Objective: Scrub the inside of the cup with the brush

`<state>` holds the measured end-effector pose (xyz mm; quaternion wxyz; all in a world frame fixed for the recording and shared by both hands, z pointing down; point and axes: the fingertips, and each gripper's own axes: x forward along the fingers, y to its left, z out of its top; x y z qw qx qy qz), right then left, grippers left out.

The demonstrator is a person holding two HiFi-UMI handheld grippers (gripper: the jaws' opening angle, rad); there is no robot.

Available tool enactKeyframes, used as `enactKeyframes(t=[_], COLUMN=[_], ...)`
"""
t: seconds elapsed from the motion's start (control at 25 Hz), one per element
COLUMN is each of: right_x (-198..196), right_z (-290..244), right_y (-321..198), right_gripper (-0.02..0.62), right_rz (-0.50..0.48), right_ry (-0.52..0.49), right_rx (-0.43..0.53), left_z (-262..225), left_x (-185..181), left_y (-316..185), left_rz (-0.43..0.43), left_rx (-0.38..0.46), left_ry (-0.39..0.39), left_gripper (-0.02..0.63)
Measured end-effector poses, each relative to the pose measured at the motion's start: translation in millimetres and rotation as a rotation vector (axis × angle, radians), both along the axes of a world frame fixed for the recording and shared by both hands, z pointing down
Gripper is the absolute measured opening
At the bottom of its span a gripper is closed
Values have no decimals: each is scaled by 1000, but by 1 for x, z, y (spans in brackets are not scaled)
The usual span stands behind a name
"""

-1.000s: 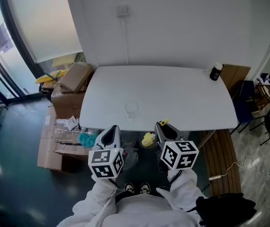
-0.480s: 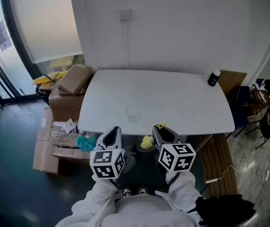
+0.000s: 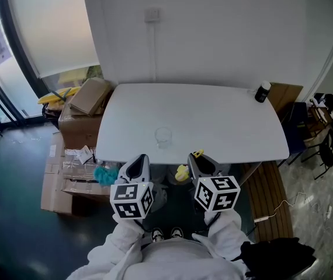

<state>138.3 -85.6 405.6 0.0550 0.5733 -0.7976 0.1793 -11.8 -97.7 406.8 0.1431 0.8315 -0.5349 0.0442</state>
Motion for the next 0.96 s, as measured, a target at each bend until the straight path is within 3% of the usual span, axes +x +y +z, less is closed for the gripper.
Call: enactKeyframes(t=[0.96], right_x=[-4], right_z=[-1], right_y=[10], right_gripper=[104], right_rz=[10], right_ry=[2], right_rx=[7], left_z=[4], left_x=[2], left_y=[8], left_rz=[22], left_rx=[-6], left_ry=[10], left_gripper=[6])
